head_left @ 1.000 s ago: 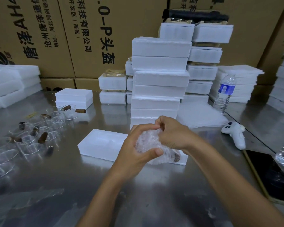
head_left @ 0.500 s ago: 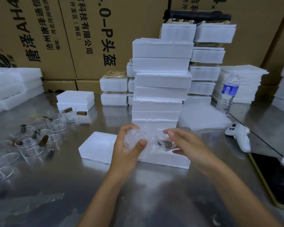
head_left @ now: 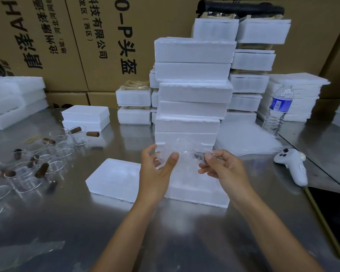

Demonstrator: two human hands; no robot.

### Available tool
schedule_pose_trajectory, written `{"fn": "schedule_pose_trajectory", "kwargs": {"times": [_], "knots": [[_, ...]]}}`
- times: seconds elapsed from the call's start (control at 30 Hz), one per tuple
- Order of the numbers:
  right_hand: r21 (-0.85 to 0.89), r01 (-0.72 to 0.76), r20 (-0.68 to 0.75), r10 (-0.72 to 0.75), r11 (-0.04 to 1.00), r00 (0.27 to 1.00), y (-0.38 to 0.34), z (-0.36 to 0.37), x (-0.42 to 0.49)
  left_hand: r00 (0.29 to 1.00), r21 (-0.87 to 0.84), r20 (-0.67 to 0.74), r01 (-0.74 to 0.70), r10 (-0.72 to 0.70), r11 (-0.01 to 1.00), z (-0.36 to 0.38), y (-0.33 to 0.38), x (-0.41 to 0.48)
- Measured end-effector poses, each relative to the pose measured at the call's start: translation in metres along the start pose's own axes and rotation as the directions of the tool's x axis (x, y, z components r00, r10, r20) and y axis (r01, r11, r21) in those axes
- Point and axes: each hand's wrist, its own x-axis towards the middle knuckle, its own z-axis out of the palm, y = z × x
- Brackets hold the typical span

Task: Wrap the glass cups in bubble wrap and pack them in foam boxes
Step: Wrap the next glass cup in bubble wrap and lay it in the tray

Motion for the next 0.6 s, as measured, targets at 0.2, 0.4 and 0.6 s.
{"fn": "schedule_pose_trajectory", "kwargs": {"times": [0.2, 0.4, 0.6], "knots": [[-0.052, 0.017, 0.060, -0.014, 0.998, 0.998, 0.020, -0.011, 0.013, 1.000, 0.118, 0.017, -0.010, 0.008, 0.993, 0.001, -0.021, 0.004], [-0.219, 0.084, 0.189, -0.042, 0.972, 0.981, 0.035, -0.021, 0.019, 0.996, 0.371, 0.073, -0.078, 0.055, 0.925, -0.006, -0.031, 0.000], [-0.467, 0.232, 0.081, -0.220, 0.853, 0.972, 0.043, -0.022, 0.018, 0.982, 0.514, 0.132, -0.186, 0.137, 0.838, -0.009, -0.034, 0.000]]}}
